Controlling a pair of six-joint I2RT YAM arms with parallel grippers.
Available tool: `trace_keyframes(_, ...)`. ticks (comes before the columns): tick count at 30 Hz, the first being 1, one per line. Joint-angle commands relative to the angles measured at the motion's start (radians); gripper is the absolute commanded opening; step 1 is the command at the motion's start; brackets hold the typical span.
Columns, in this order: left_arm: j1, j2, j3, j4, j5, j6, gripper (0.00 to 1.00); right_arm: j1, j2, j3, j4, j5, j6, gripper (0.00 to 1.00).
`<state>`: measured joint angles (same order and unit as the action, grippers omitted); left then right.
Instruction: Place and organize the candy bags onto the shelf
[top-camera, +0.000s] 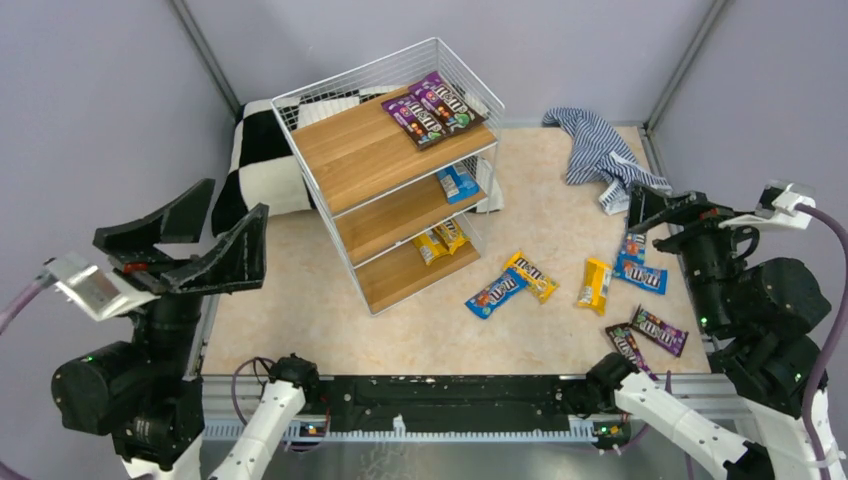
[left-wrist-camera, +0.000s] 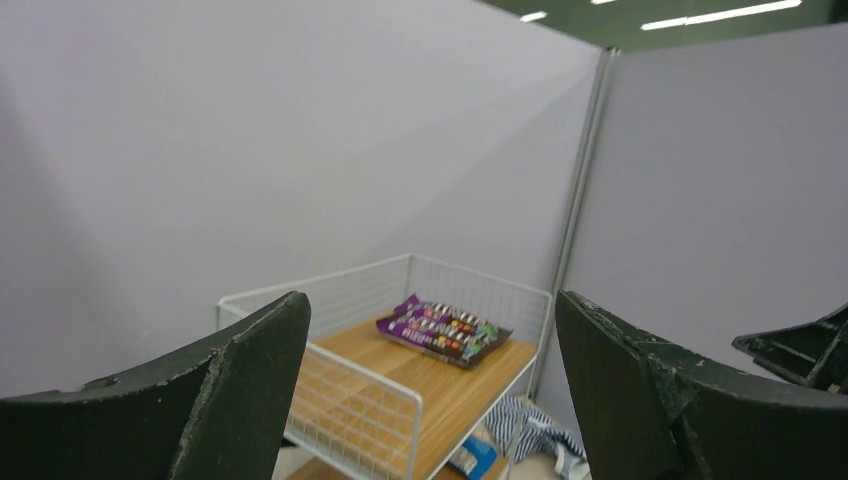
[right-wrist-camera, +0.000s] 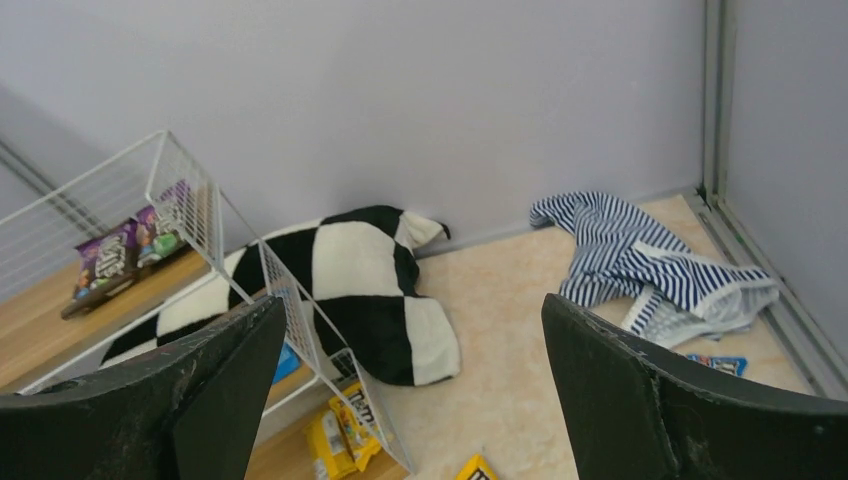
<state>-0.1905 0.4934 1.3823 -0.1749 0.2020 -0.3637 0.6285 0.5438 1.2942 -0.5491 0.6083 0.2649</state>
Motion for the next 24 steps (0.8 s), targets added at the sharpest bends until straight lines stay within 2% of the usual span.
trace_keyframes(1,0.005,-0.052,-0.054,-0.134,-0.047,0.053,0.98,0.007,0.014,-0.03,-0.086,0.087,0.067,0.99)
trace_keyframes(4,0.004,-0.104,-0.119,-0.175,-0.077,0.072,0.98,0.006,0.051,-0.026,-0.168,0.087,0.077,0.99)
trace_keyframes(7,-0.008,-0.161,-0.196,-0.2,-0.101,0.102,0.98,0.006,0.12,-0.004,-0.272,0.024,0.089,0.99)
trace_keyframes(12,-0.034,-0.246,-0.288,-0.242,-0.164,0.13,0.98,0.007,0.213,-0.033,-0.423,-0.125,0.252,0.99)
trace_keyframes(15,-0.039,-0.291,-0.32,-0.281,-0.172,0.118,0.98,0.007,0.231,-0.105,-0.466,-0.242,0.343,0.99)
trace_keyframes(19,-0.048,-0.352,-0.372,-0.328,-0.177,0.108,0.98,0.006,0.189,-0.281,-0.425,-0.324,0.43,0.99)
trace_keyframes(24,-0.072,-0.386,-0.413,-0.371,-0.193,0.123,0.98,0.006,0.141,-0.506,-0.266,-0.474,0.575,0.99)
